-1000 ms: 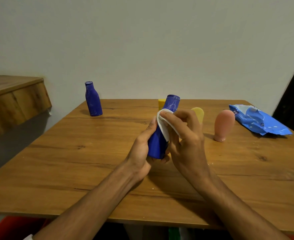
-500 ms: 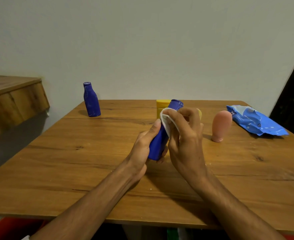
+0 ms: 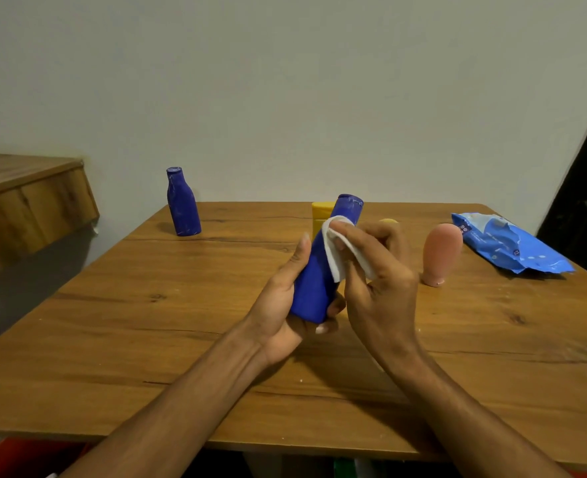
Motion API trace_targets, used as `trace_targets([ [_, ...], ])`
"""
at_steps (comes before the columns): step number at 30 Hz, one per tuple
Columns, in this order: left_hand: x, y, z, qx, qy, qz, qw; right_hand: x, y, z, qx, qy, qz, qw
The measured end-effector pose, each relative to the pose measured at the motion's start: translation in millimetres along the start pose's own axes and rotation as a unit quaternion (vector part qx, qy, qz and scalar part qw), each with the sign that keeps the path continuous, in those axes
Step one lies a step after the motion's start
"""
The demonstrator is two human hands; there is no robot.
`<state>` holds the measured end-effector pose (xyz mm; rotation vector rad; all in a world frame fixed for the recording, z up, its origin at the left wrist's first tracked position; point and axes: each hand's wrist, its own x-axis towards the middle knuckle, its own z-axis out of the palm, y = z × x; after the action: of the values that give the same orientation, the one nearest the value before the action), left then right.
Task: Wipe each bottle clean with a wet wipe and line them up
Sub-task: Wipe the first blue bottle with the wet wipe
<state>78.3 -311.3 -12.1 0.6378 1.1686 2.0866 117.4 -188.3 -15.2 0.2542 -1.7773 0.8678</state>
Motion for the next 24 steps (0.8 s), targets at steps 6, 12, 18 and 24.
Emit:
trace_targets([
  [6,-1.2,0.0,-0.3,-0.073,-0.026,-0.028,0.997,1.7,-1.8,-1.7,0.02,0.012,0.019,1.0],
  [12,-4.6,4.4,3.1,-0.102,-0.011,-0.038,0.994,9.3,-4.0,0.7,0.052,0.045,0.083,0.994],
  [18,-4.8,6.4,1.1,-0.123,0.007,-0.011,0.992,8.4,-7.3,-1.8,0.093,0.007,0.095,0.991],
  [24,-4.2,5.3,2.2,-0.112,0.022,-0.005,0.993,8.1,-3.0,-2.1,0.089,0.012,0.119,0.989],
])
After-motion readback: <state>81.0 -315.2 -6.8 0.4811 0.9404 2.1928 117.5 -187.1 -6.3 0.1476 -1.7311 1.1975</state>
